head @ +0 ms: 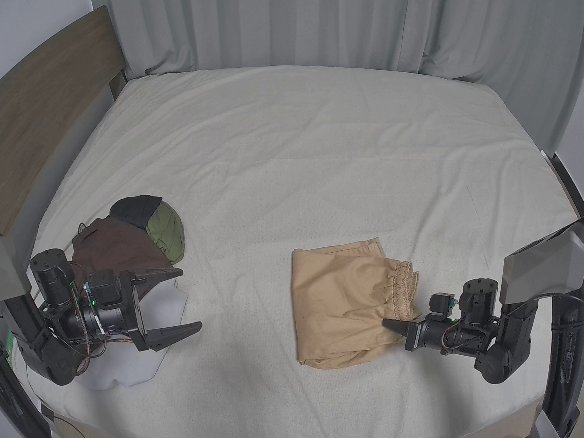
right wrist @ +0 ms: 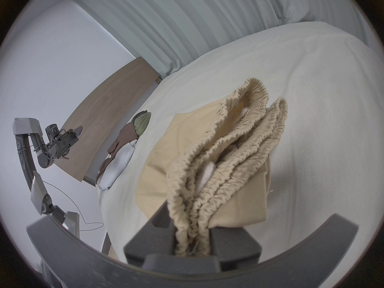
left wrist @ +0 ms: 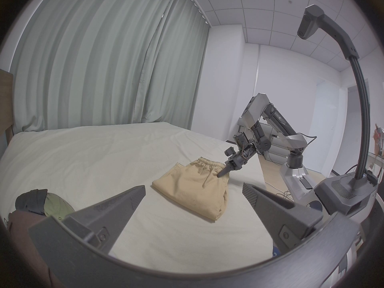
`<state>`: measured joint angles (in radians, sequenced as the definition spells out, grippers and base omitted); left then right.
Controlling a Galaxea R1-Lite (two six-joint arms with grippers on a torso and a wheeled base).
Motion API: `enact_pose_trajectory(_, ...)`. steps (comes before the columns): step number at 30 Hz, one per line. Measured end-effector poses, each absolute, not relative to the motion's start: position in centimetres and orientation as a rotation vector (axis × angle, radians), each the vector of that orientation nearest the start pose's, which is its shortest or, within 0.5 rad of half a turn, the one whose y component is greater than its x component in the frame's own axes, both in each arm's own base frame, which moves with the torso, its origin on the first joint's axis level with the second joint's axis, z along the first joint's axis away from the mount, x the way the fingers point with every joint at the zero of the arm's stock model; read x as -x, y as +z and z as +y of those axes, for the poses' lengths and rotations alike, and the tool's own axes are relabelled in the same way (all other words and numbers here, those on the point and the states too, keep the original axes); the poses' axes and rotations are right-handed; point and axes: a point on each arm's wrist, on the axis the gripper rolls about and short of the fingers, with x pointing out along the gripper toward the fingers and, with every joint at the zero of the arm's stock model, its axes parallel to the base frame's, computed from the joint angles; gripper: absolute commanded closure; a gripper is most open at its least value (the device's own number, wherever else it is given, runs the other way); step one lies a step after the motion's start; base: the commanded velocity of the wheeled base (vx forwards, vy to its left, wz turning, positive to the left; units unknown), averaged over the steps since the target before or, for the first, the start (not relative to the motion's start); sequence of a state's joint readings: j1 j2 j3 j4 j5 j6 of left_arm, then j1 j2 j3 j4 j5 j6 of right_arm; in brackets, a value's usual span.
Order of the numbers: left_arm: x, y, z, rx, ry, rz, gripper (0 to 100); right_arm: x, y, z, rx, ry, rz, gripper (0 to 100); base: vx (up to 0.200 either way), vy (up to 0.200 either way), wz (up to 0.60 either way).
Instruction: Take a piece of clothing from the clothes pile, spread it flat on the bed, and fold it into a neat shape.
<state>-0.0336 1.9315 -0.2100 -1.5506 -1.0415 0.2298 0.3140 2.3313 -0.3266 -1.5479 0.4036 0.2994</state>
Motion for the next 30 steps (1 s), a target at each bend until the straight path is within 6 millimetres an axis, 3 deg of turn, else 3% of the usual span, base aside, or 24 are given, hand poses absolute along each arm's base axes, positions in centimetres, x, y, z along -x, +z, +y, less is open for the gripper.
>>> enact_pose_trajectory(30,-24.3,8.1,-2.8,-0.119,-1.084,0.035,0,-26.7,1.7,11.2,-0.290,0.699,0.469,100,0.000,0.000,0.00)
